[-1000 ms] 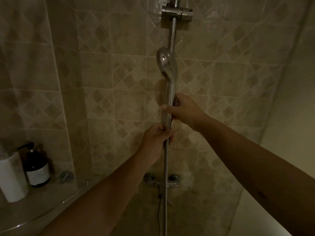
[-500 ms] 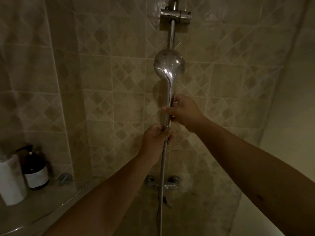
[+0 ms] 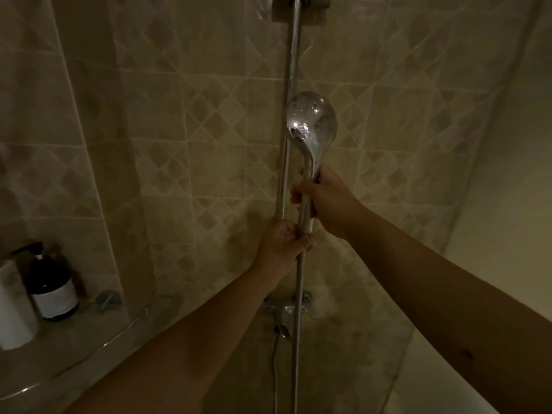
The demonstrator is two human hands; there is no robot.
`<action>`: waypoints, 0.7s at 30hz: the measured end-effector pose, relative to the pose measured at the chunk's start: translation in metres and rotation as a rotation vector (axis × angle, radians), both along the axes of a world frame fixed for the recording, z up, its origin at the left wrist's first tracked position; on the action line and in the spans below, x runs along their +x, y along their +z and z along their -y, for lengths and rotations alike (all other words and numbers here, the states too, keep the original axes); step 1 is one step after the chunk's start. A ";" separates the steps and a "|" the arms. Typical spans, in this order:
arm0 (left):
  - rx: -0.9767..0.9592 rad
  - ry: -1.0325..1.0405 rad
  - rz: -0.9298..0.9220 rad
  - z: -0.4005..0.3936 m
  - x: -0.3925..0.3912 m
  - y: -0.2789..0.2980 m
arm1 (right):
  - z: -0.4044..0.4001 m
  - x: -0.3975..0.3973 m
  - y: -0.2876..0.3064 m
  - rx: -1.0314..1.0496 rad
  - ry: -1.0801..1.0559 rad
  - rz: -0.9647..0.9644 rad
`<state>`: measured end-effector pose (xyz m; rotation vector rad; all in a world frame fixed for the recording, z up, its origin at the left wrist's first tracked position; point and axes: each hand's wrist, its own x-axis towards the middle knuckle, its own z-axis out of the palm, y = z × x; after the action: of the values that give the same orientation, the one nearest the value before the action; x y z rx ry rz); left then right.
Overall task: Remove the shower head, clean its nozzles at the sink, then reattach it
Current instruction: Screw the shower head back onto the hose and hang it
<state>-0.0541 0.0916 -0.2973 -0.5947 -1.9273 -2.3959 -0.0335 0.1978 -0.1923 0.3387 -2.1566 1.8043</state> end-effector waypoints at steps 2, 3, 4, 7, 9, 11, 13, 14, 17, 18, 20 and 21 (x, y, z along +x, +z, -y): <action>-0.180 0.052 -0.014 -0.006 -0.005 -0.011 | -0.008 -0.002 -0.014 -0.052 -0.022 0.026; -0.257 0.069 -0.025 -0.010 -0.007 -0.017 | -0.012 -0.003 -0.022 -0.087 -0.032 0.038; -0.301 0.062 -0.033 -0.013 -0.010 -0.023 | -0.016 -0.005 -0.030 -0.115 -0.048 0.050; -0.523 -0.037 -0.097 -0.013 -0.020 -0.047 | -0.034 -0.008 -0.058 -0.178 -0.109 0.103; -0.553 -0.082 -0.027 -0.010 -0.024 -0.067 | -0.050 -0.011 -0.075 -0.215 -0.148 0.155; -0.597 -0.068 0.107 -0.007 -0.026 -0.090 | -0.068 -0.014 -0.092 -0.243 -0.193 0.211; -0.762 -0.043 0.146 -0.002 -0.028 -0.116 | -0.086 -0.016 -0.110 -0.233 -0.224 0.244; -0.816 -0.040 0.158 -0.001 -0.030 -0.130 | -0.095 -0.017 -0.119 -0.232 -0.227 0.263; -0.922 0.009 0.190 0.003 -0.036 -0.170 | -0.119 -0.017 -0.152 -0.235 -0.254 0.377; -0.956 0.023 0.212 0.003 -0.038 -0.181 | -0.126 -0.017 -0.165 -0.228 -0.271 0.415; -0.989 0.017 0.303 0.003 -0.044 -0.202 | -0.137 -0.014 -0.190 -0.218 -0.296 0.468; -0.989 0.014 0.358 0.003 -0.047 -0.212 | -0.142 -0.013 -0.204 -0.229 -0.318 0.491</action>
<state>-0.1011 0.0883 -0.5089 -0.1131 -3.2026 -1.4436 -0.0467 0.3402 -0.3959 -0.5239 -2.0995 2.0612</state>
